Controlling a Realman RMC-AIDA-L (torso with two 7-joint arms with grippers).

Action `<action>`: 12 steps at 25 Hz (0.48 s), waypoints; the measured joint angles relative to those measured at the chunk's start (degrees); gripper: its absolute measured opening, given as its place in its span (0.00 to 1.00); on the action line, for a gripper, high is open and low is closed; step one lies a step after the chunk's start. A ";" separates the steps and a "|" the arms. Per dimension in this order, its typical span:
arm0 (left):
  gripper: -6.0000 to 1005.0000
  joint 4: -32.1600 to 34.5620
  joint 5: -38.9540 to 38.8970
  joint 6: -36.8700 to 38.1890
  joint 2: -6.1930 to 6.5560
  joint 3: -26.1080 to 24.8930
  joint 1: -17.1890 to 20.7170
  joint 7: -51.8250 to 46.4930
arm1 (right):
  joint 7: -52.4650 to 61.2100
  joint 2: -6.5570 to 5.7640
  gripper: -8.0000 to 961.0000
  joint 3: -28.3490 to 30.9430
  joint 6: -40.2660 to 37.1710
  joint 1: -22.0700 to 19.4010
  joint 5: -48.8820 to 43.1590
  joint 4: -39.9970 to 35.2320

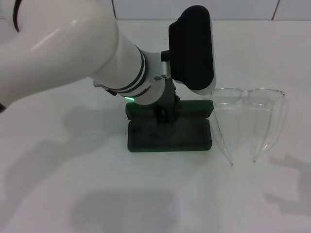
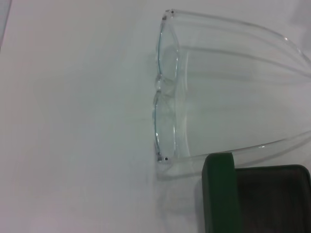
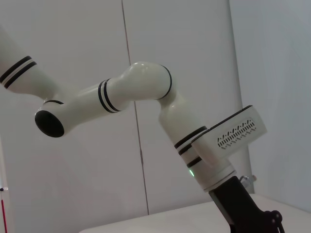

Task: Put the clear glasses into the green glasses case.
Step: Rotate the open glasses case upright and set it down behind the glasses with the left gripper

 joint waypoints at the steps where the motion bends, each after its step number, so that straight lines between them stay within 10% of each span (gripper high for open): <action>1: 0.28 0.07 -0.01 0.02 0.01 -0.01 0.00 -0.04 | 0.00 0.00 0.82 0.00 0.00 0.00 0.00 0.00; 12: 0.29 2.67 0.00 2.81 0.04 -0.47 0.15 -0.22 | 0.02 0.00 0.82 0.00 0.00 0.02 -0.04 0.00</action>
